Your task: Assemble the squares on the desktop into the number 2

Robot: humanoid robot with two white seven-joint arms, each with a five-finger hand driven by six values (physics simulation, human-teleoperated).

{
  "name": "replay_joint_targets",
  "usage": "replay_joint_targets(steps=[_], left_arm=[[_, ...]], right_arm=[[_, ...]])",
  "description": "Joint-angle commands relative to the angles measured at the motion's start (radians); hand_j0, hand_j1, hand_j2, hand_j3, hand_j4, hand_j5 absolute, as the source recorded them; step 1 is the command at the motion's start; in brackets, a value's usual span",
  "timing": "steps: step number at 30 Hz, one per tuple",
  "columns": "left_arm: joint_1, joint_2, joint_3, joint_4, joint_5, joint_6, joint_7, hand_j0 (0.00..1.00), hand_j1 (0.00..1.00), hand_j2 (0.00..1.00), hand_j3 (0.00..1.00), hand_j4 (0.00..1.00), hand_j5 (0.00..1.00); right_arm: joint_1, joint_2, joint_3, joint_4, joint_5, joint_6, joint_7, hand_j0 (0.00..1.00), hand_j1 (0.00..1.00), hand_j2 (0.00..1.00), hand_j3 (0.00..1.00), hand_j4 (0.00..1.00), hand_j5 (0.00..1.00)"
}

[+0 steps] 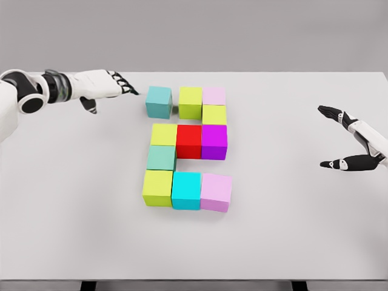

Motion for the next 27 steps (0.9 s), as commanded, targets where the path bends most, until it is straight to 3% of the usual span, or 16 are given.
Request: replay_joint_targets(steps=[1,6,27], left_arm=[[0.000,0.032,-0.005,-0.035,0.012,0.001,0.001,1.00,1.00,1.00,1.00,1.00,1.00],[0.014,0.063,-0.035,-0.092,0.019,0.001,0.001,1.00,1.00,1.00,1.00,1.00,1.00],[0.026,0.049,-0.058,-0.135,0.022,0.001,0.001,1.00,1.00,1.00,1.00,1.00,1.00]], right_arm=[[0.000,-0.001,0.000,-0.001,-0.008,0.002,-0.001,1.00,1.00,1.00,1.00,1.00,1.00],[0.000,-0.001,0.000,0.000,-0.008,0.002,-0.001,1.00,1.00,1.00,1.00,1.00,1.00],[0.000,-0.001,0.000,0.000,-0.008,0.002,-0.001,1.00,1.00,1.00,1.00,1.00,1.00]])
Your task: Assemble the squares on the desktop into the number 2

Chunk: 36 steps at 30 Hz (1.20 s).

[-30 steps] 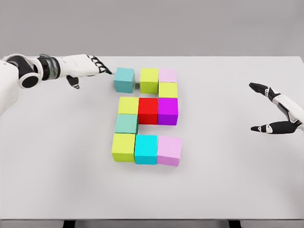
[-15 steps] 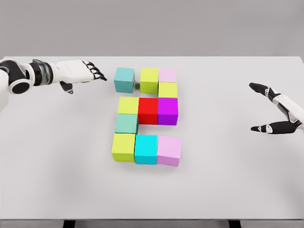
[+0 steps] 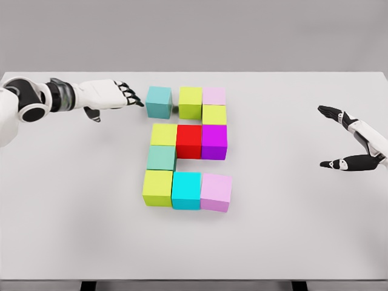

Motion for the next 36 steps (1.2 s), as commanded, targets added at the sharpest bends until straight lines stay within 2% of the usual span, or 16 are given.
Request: replay_joint_targets(steps=[1,15,36], left_arm=[[0.000,-0.001,0.001,-0.007,0.004,0.001,0.000,1.00,1.00,1.00,1.00,1.00,1.00],[0.002,-0.010,0.001,-0.026,0.004,0.001,0.000,1.00,1.00,1.00,1.00,1.00,1.00],[0.000,-0.005,0.010,-0.012,-0.002,0.001,0.000,1.00,1.00,1.00,1.00,1.00,1.00]], right_arm=[[0.000,-0.002,0.000,0.000,-0.008,0.002,0.000,1.00,1.00,1.00,1.00,1.00,1.00],[0.000,-0.002,0.000,0.000,-0.008,0.002,0.000,1.00,1.00,1.00,1.00,1.00,1.00],[0.000,0.002,0.000,-0.001,-0.008,0.002,0.000,1.00,1.00,1.00,1.00,1.00,1.00]])
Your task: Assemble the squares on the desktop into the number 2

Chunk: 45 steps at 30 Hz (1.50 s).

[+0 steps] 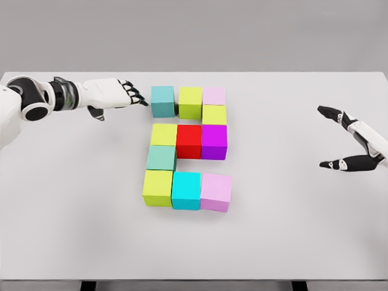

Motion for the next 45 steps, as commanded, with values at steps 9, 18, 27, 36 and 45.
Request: replay_joint_targets(steps=[9,18,27,36,45], left_arm=[[-0.015,-0.012,0.001,0.032,0.000,0.001,0.000,1.00,1.00,1.00,1.00,1.00,1.00],[-0.017,-0.040,0.003,0.039,-0.002,0.001,0.000,1.00,1.00,1.00,1.00,1.00,1.00],[-0.018,-0.045,0.003,0.039,-0.002,0.001,-0.001,1.00,1.00,1.00,1.00,1.00,1.00],[-0.028,-0.048,0.006,0.080,-0.002,0.001,-0.001,1.00,1.00,1.00,1.00,1.00,1.00],[-0.051,-0.100,0.014,0.164,0.000,0.001,-0.001,1.00,1.00,1.00,1.00,1.00,1.00]], right_arm=[[0.000,-0.001,0.000,0.001,-0.008,0.002,0.000,1.00,1.00,1.00,1.00,1.00,1.00],[0.000,-0.001,0.000,-0.001,-0.008,0.002,0.000,1.00,1.00,1.00,1.00,1.00,1.00],[0.002,-0.001,0.000,-0.001,-0.008,0.002,0.000,1.00,1.00,1.00,1.00,1.00,1.00],[0.002,-0.001,0.000,-0.001,-0.008,0.002,0.000,1.00,1.00,1.00,1.00,1.00,1.00],[0.002,-0.001,0.000,-0.001,-0.008,0.002,0.000,1.00,1.00,1.00,1.00,1.00,1.00]])
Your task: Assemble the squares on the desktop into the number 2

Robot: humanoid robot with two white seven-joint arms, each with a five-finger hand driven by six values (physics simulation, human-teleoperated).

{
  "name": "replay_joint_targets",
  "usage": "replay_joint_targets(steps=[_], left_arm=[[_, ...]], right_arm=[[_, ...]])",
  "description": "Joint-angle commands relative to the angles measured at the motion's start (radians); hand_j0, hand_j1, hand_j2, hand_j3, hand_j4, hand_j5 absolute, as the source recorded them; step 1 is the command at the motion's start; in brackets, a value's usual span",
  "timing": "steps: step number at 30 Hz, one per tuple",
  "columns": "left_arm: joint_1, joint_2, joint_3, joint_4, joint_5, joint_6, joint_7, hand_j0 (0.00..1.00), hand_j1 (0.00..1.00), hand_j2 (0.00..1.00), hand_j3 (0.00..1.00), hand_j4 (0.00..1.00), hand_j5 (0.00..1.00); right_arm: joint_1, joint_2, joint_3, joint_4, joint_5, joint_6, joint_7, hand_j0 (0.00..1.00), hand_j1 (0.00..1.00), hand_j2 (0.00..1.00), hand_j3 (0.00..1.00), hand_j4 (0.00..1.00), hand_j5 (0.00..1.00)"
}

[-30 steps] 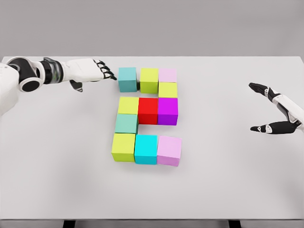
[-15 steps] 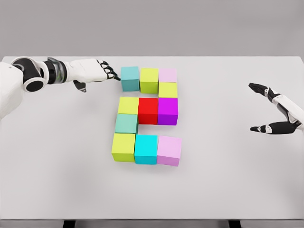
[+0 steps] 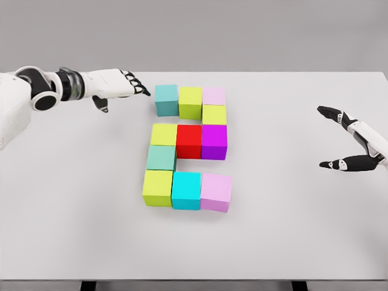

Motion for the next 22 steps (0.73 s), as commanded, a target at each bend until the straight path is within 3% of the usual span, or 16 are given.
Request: replay_joint_targets(steps=[1,6,9,14,22], left_arm=[[-0.002,-0.013,0.006,0.020,0.004,0.001,0.000,1.00,1.00,1.00,1.00,1.00,1.00],[-0.002,-0.018,0.018,0.026,0.004,0.001,0.000,1.00,1.00,1.00,1.00,1.00,1.00],[0.009,0.005,0.082,0.017,0.009,0.001,0.000,1.00,1.00,1.00,1.00,1.00,1.00],[0.026,0.172,0.136,-0.027,0.024,0.001,0.004,1.00,1.00,1.00,1.00,1.00,1.00],[0.087,0.277,0.156,-0.017,0.088,0.001,0.008,1.00,1.00,1.00,1.00,1.00,1.00]], right_arm=[[0.000,-0.001,0.000,0.001,-0.008,0.002,0.000,1.00,1.00,1.00,1.00,1.00,1.00],[0.000,-0.001,0.000,0.001,-0.008,0.002,0.000,1.00,1.00,1.00,1.00,1.00,1.00],[0.000,-0.001,0.000,-0.001,-0.008,0.002,0.000,1.00,1.00,1.00,1.00,1.00,1.00],[0.000,-0.001,0.000,0.001,-0.008,0.002,0.000,1.00,1.00,1.00,1.00,1.00,1.00],[0.000,-0.001,0.000,0.001,-0.008,0.002,0.000,1.00,1.00,1.00,1.00,1.00,1.00]])
